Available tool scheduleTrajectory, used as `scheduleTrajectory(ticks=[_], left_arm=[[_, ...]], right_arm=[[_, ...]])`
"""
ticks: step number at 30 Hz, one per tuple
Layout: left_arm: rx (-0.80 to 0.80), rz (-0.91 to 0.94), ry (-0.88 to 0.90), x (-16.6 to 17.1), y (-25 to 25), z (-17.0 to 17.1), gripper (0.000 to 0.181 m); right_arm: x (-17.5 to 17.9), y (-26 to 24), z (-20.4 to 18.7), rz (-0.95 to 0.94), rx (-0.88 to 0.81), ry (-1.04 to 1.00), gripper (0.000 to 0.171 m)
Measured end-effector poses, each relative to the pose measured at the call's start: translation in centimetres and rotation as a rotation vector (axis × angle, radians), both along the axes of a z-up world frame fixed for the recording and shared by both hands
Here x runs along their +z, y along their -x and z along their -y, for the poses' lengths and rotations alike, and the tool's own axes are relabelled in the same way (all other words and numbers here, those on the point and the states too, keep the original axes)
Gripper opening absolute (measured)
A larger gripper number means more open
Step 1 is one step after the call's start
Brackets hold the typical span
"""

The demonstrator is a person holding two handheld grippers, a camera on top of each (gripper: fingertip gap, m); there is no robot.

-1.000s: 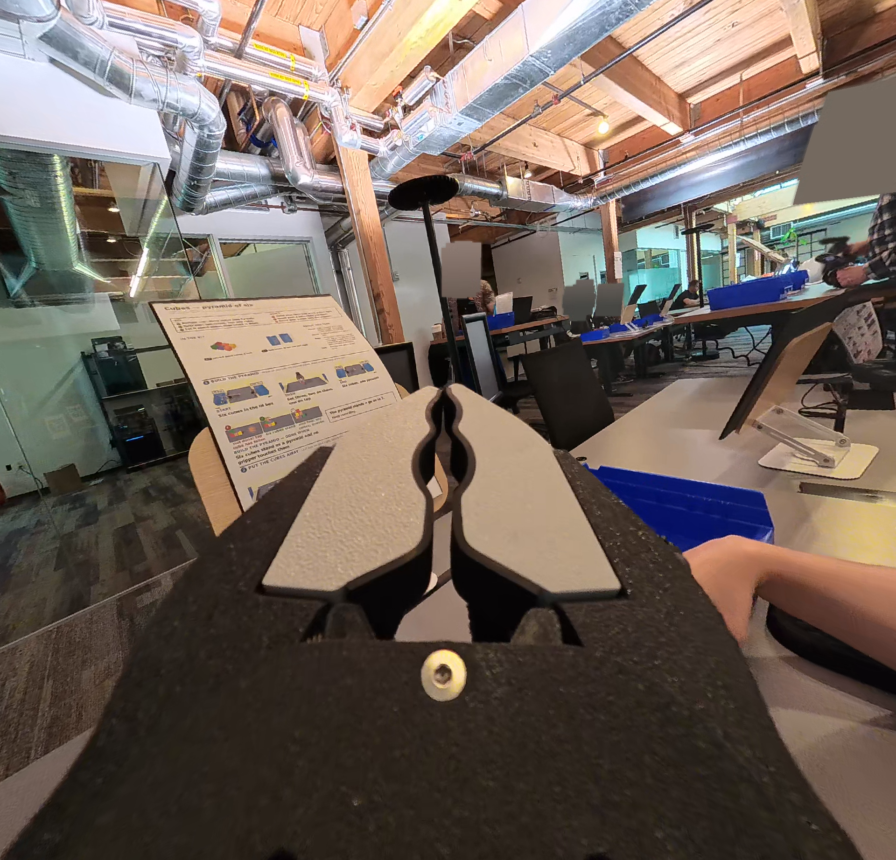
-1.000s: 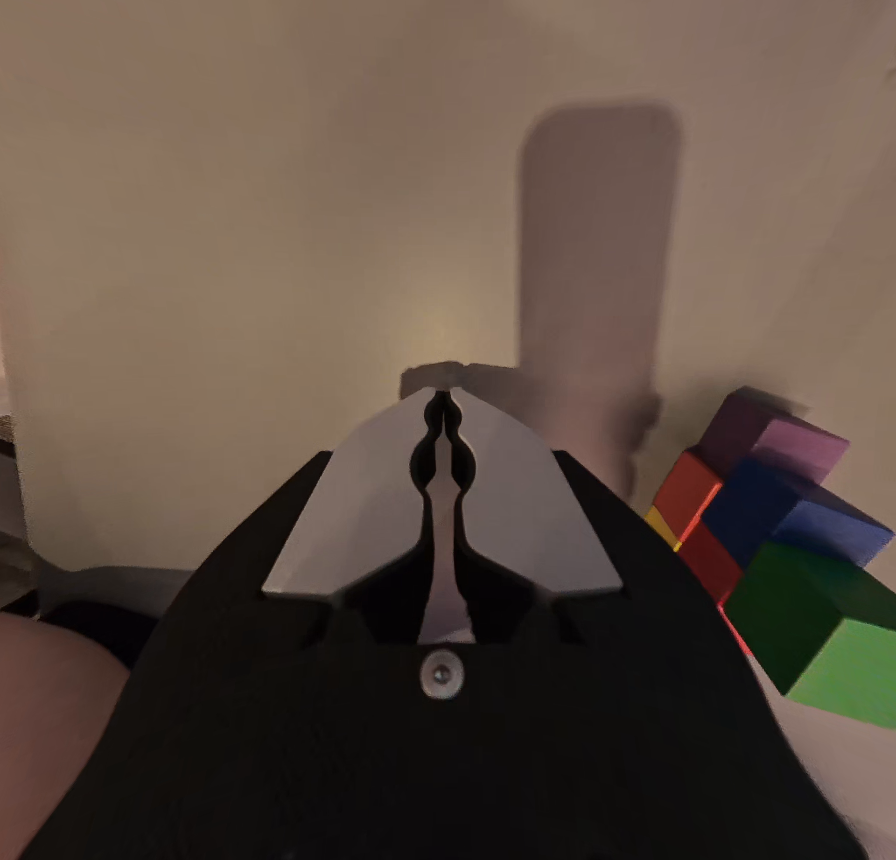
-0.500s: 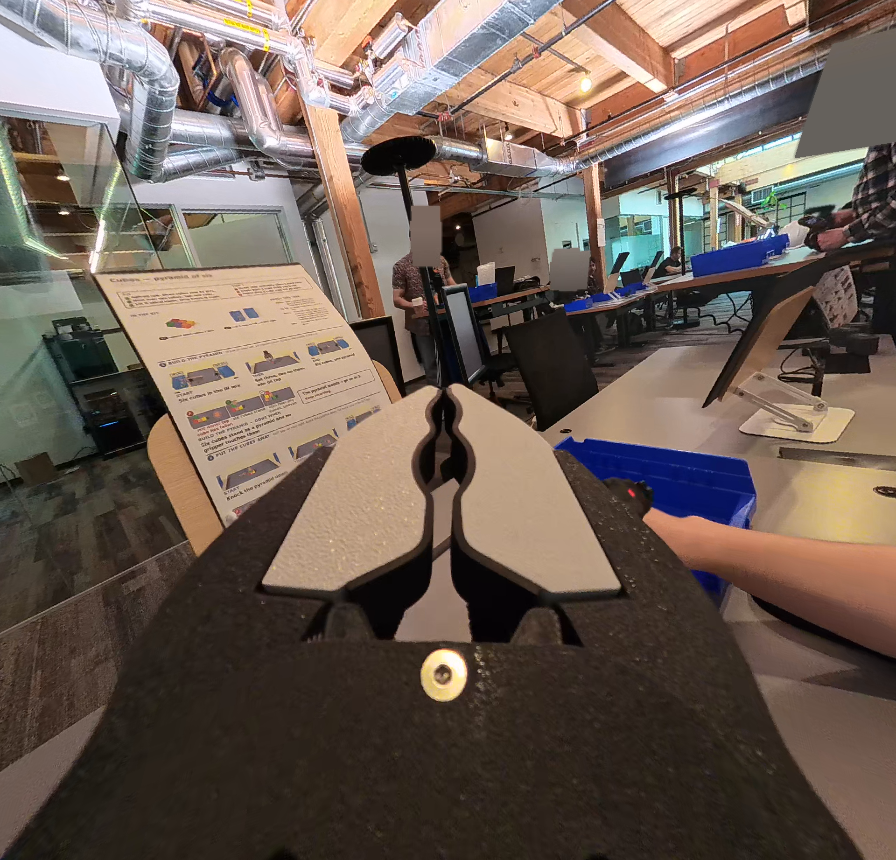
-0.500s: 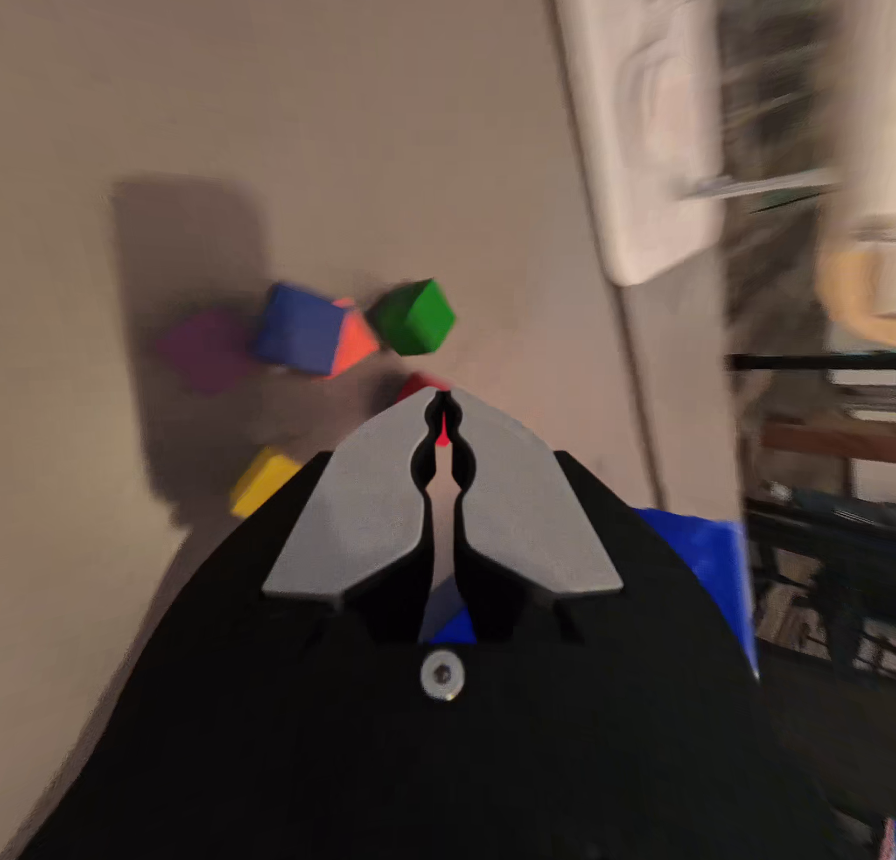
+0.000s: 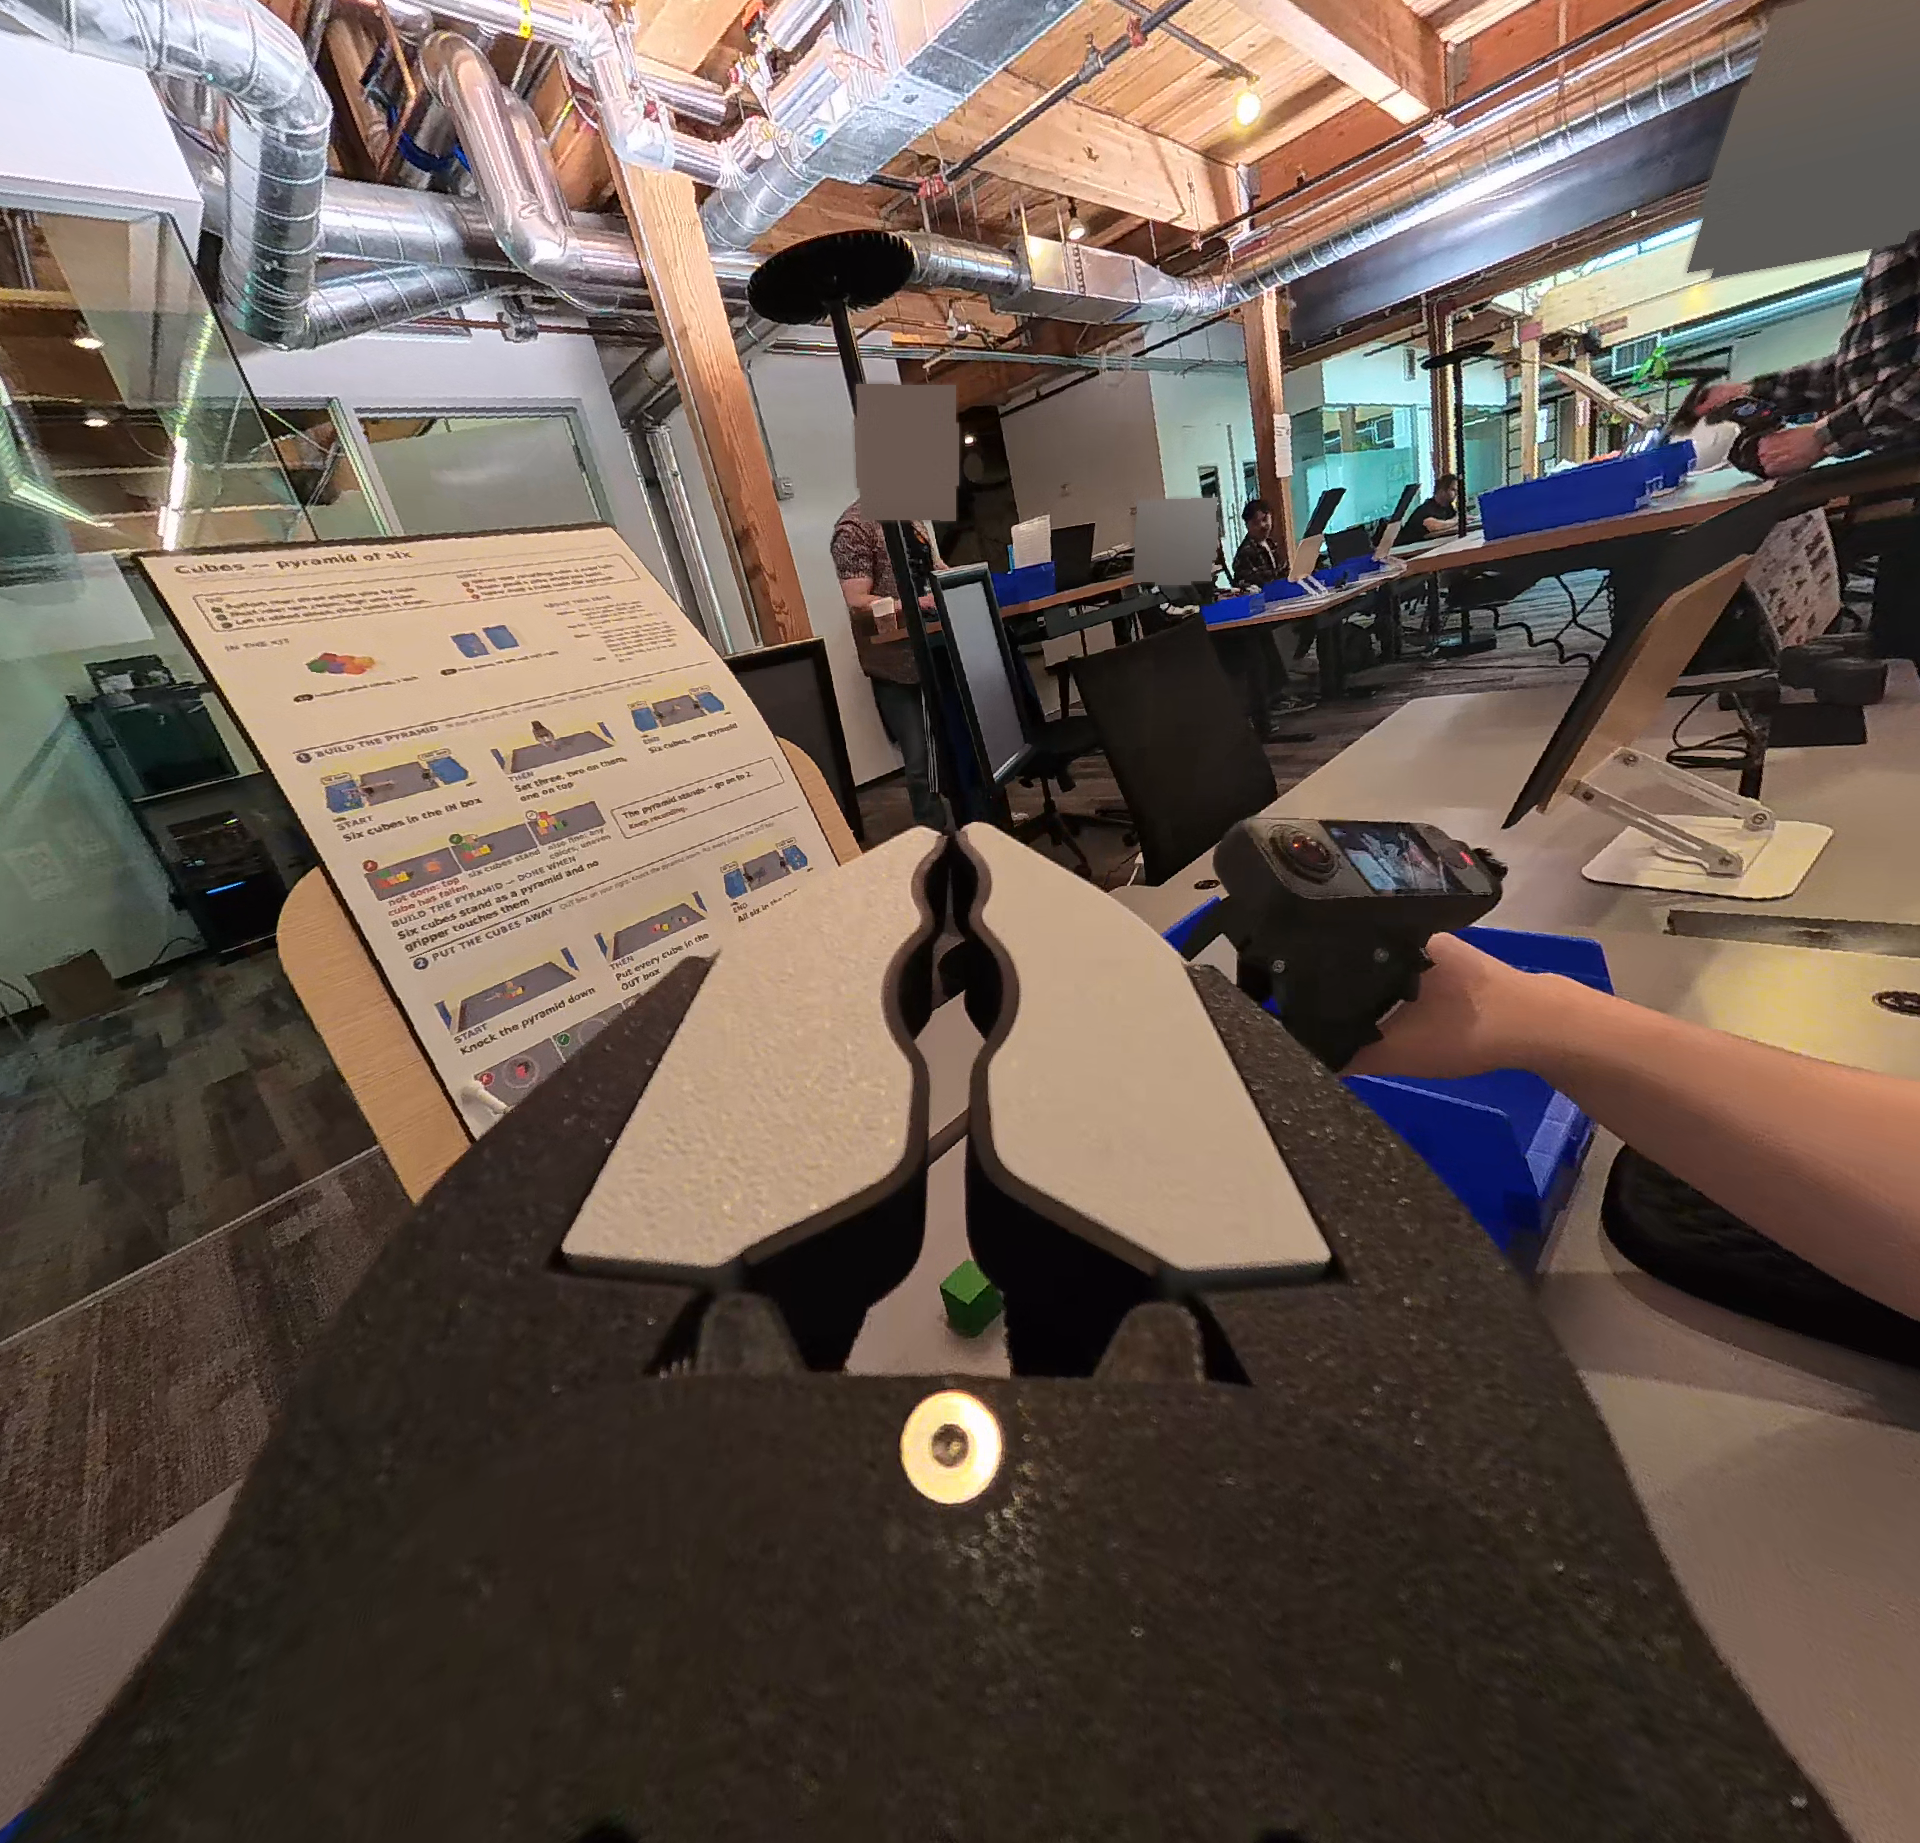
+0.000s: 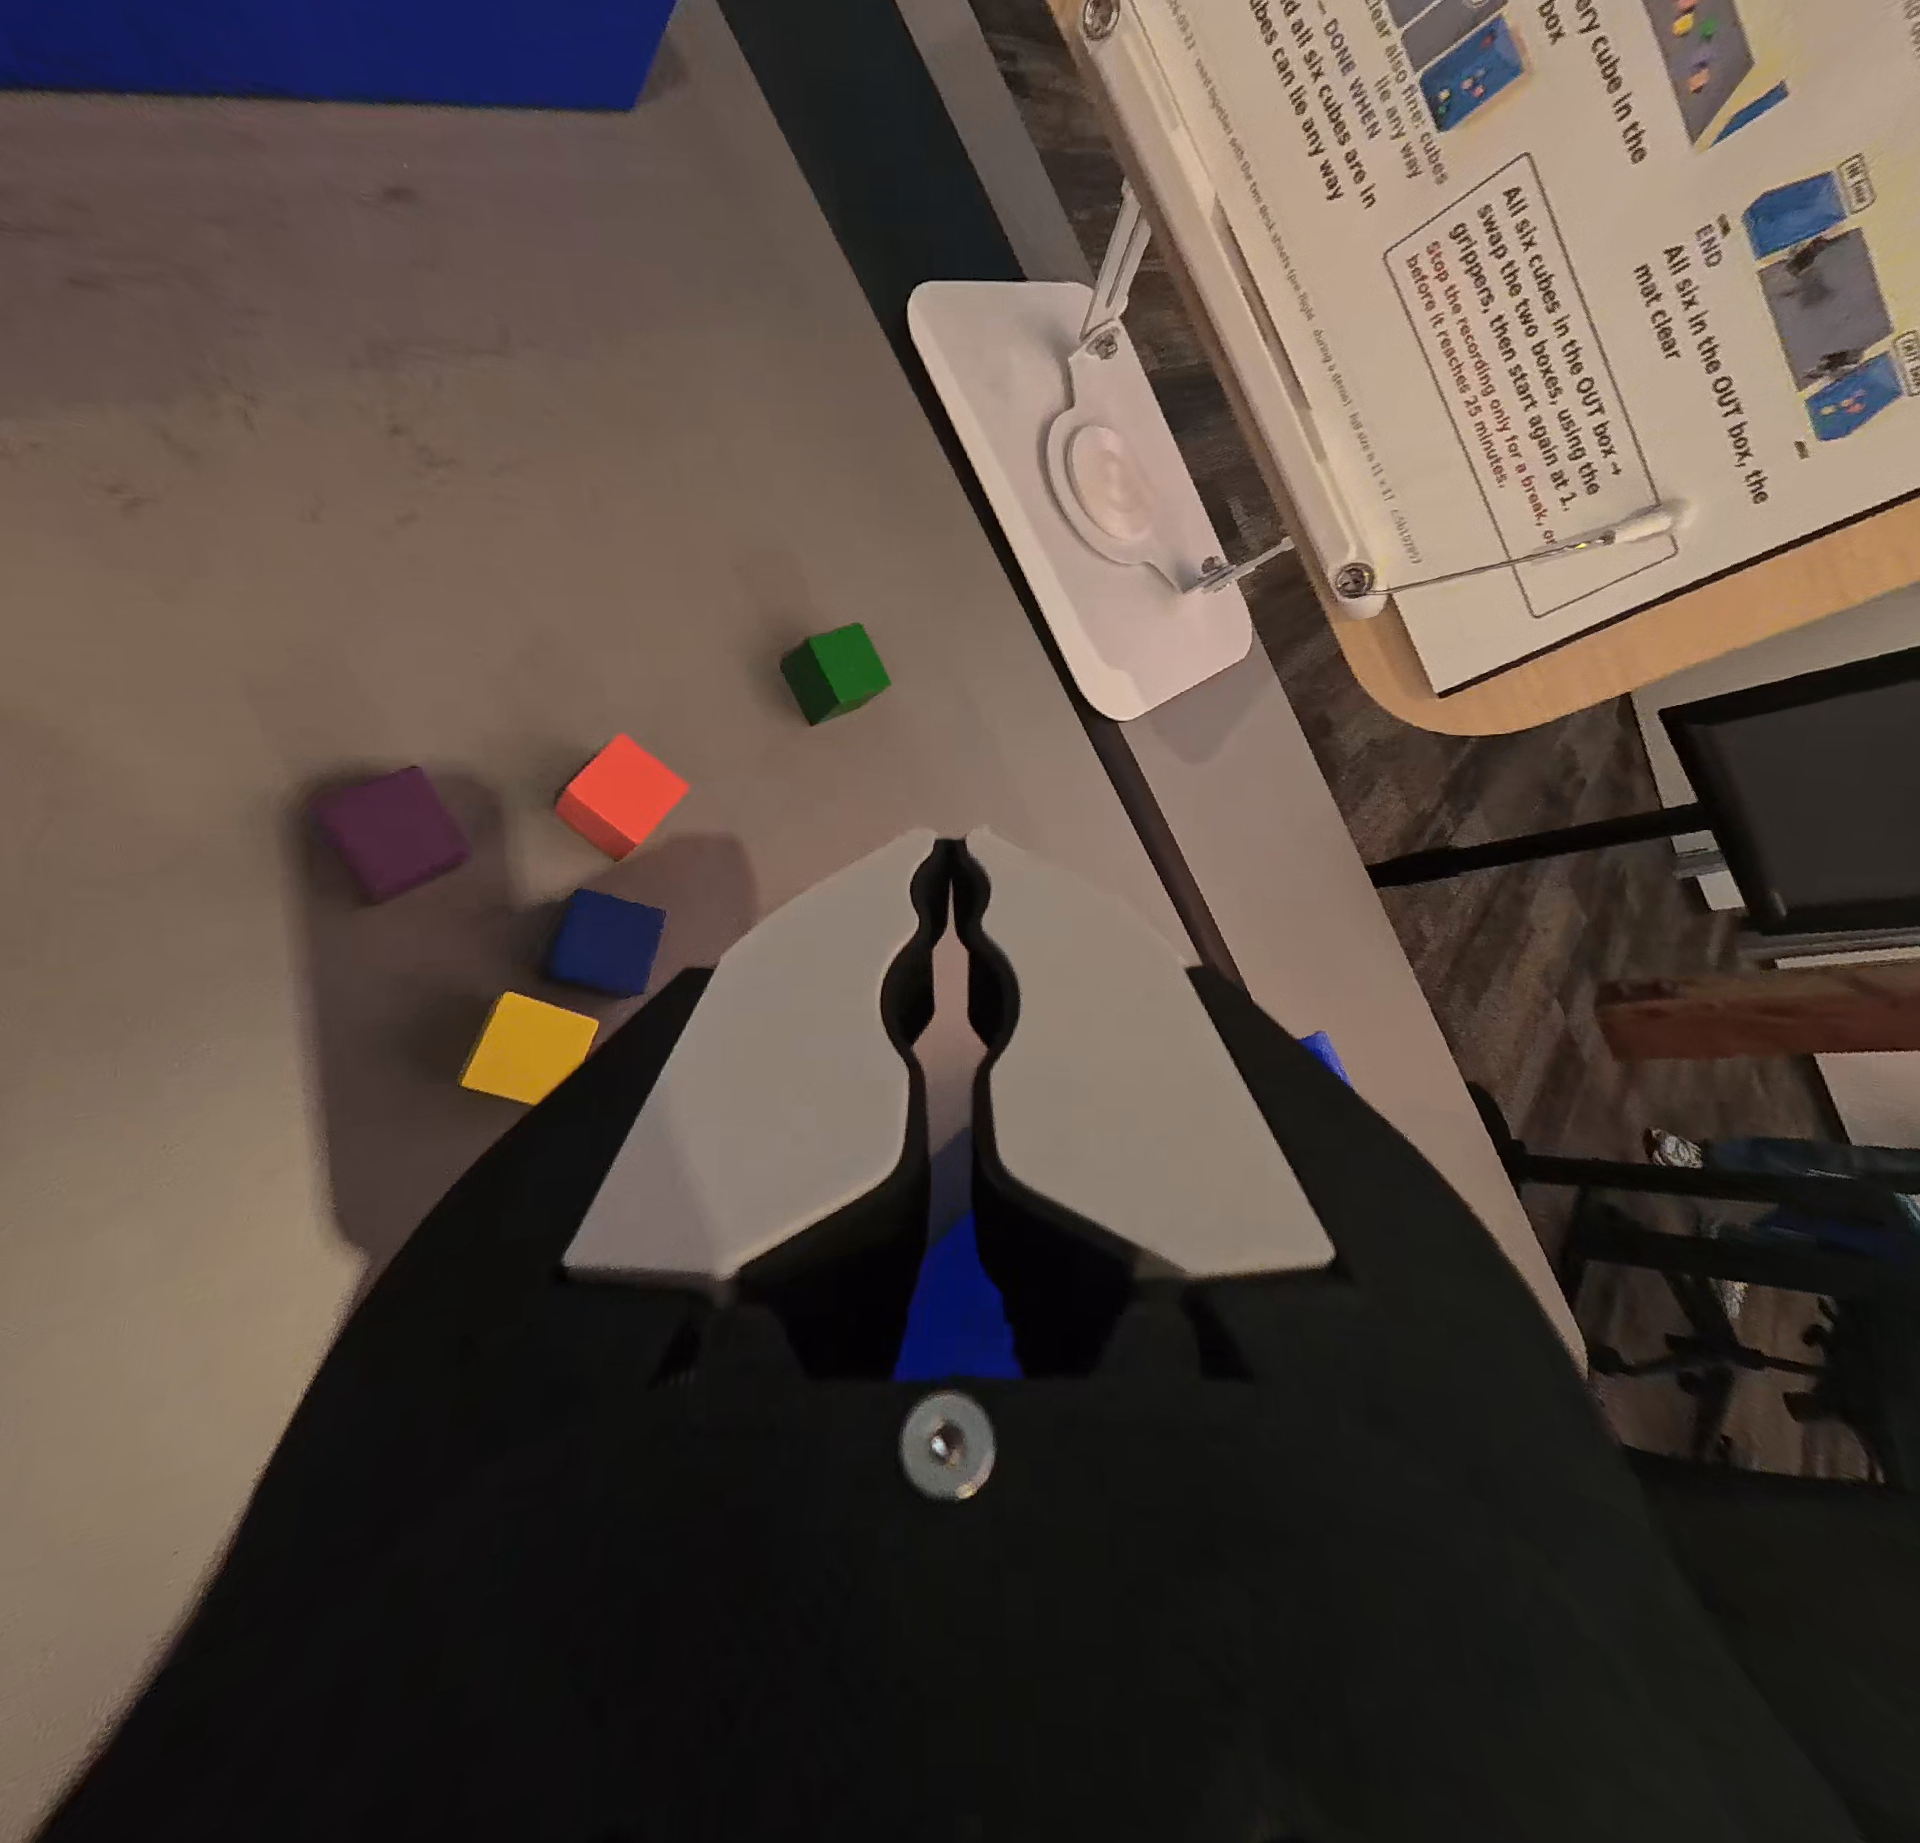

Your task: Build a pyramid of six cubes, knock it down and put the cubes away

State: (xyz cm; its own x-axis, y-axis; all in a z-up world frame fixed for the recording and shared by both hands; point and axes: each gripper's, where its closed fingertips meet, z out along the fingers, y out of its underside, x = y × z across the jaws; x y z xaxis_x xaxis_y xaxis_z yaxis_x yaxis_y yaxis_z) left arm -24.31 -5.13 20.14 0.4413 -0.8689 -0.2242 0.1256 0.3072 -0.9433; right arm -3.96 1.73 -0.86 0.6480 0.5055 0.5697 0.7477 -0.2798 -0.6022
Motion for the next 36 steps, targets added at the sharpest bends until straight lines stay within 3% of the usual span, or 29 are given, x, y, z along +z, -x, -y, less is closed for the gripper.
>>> scheduleTrajectory(ticks=[5,11,18,23,30,34,36], left_arm=[[0.015,-0.004,-0.013,0.1,0.3,0.1,0.0],[0.03,-0.002,0.005,0.2,1.0,-0.3,0.0],[0.059,-0.029,0.042,-0.3,1.5,-0.8,0.0],[0.049,-0.054,0.041,-0.6,1.1,-0.6,0.0],[0.06,-0.072,0.032,-0.8,1.1,-0.5,0.0],[0.062,-0.071,0.034,-0.7,1.3,-0.7,0.0],[0.063,-0.071,0.04,-0.8,1.3,-0.8,0.0]], right_arm=[[-0.6,0.2,0.3,-0.032,0.012,0.046,0.001],[-4.4,1.4,1.2,-0.115,0.026,0.277,0.001],[-7.7,1.1,3.0,-0.206,-0.155,0.522,0.027],[-11.1,2.2,5.8,-0.18,-0.2,0.755,0.027],[-14.2,1.4,6.2,-0.06,-0.27,0.819,0.041],[-14.8,1.2,6.2,-0.038,-0.272,0.836,0.04],[-15.0,1.5,6.3,-0.049,-0.25,0.852,0.031]])
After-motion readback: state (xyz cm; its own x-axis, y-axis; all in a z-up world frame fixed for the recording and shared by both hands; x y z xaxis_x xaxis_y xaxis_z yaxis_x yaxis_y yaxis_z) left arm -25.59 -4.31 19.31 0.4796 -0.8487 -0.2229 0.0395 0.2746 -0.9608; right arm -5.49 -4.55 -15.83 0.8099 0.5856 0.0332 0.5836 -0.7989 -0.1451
